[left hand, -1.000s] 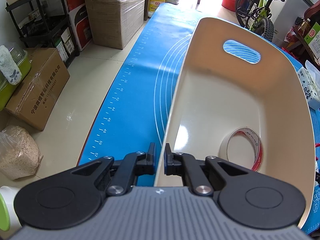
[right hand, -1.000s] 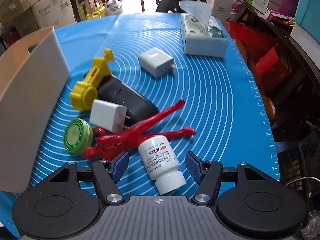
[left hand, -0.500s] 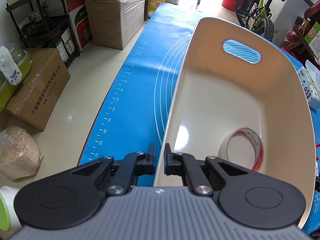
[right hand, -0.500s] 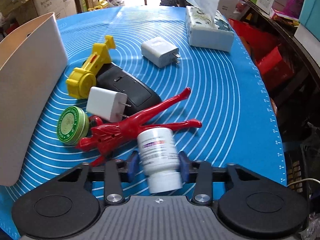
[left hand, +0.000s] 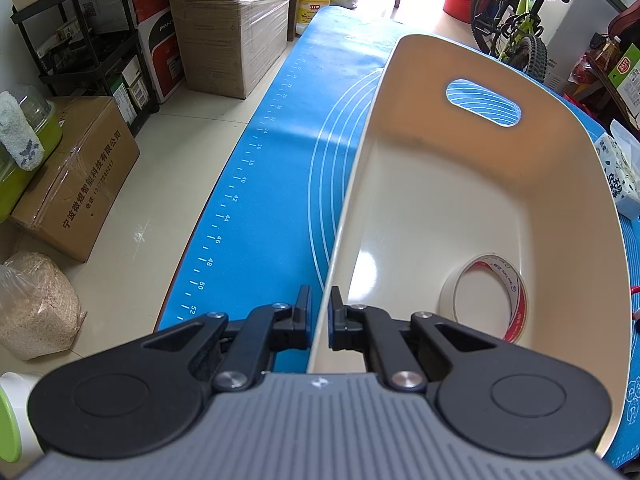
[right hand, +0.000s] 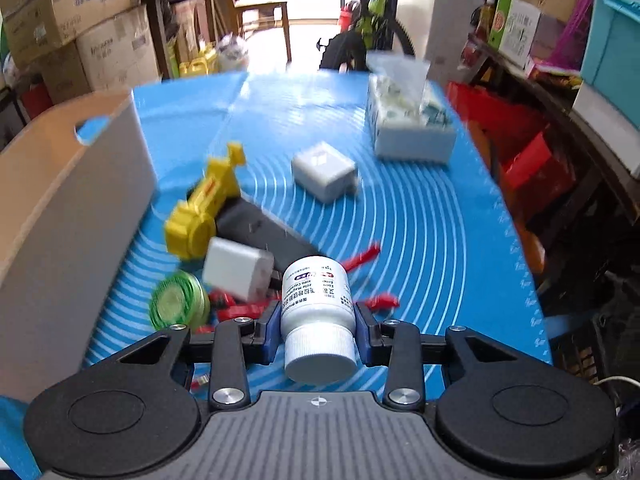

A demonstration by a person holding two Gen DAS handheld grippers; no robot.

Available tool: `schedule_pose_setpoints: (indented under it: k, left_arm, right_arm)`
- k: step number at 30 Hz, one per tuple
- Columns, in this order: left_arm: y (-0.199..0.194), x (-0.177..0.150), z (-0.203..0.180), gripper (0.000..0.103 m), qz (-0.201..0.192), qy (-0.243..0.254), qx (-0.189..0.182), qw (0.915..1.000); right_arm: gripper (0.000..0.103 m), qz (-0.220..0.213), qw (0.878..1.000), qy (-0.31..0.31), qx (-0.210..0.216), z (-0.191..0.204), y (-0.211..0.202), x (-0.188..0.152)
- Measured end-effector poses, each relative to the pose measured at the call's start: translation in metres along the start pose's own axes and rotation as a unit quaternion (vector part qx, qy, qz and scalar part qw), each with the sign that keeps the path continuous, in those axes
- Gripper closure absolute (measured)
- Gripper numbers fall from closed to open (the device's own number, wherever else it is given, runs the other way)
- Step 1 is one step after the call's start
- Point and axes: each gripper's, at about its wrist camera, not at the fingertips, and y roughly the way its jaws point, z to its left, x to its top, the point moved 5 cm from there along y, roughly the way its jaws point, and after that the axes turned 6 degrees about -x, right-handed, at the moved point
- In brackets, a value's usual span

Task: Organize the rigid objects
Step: 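Carry the medicine bottle into the basket and release it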

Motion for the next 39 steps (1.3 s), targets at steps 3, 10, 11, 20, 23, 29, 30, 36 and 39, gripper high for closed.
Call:
schedule_pose_setpoints:
  k: [3,10,11,20,23,29,30,36,39]
  left_arm:
    - [0.000,0.000,-0.001,0.094,0.000,0.001,0.001,1.0000]
    - [0.000,0.000,-0.001,0.094,0.000,-0.001,-0.001,1.0000]
    - [0.000,0.000,-0.001,0.094,0.000,-0.001,-0.002,1.0000]
    - [0.000,0.000,-0.001,0.094,0.000,0.003,0.002,1.0000]
    - [0.000,0.000,-0.001,0.094,0.000,0.004,0.003,1.0000]
    - [0.000,0.000,-0.002,0.094,0.000,0.005,0.005,1.0000]
    - [0.000,0.000,-0.002,0.094,-0.001,0.006,0.004,1.0000]
    - [-0.001,0.000,-0.002,0.094,-0.001,0.008,0.006,1.0000]
    - [-0.001,0.000,-0.002,0.094,-0.001,0.008,0.007,0.9999]
  right_arm:
    - [0.059,-0.025,1.000,0.004,0.013,0.007,-0.015,0.015]
    - [0.059,-0.092,0.995,-0.009,0.042,0.041,-0.054,0.057]
    - [0.059,-0.101,0.994,-0.013,0.048,0.047,-0.060,0.063]
    - [0.059,-0.135,0.982,-0.061,0.117,0.125,-0.085,0.103]
    - [0.059,-0.131,0.978,-0.091,0.133,0.156,-0.083,0.105]
    - [0.059,-0.117,0.970,-0.148,0.154,0.214,-0.076,0.091]
    - [0.059,-0.110,0.969,-0.154,0.157,0.221,-0.074,0.086]
    - [0.059,-0.056,0.966,-0.198,0.158,0.249,-0.048,0.054]
    - [0.059,-0.021,0.966,-0.210,0.149,0.257,-0.036,0.040]
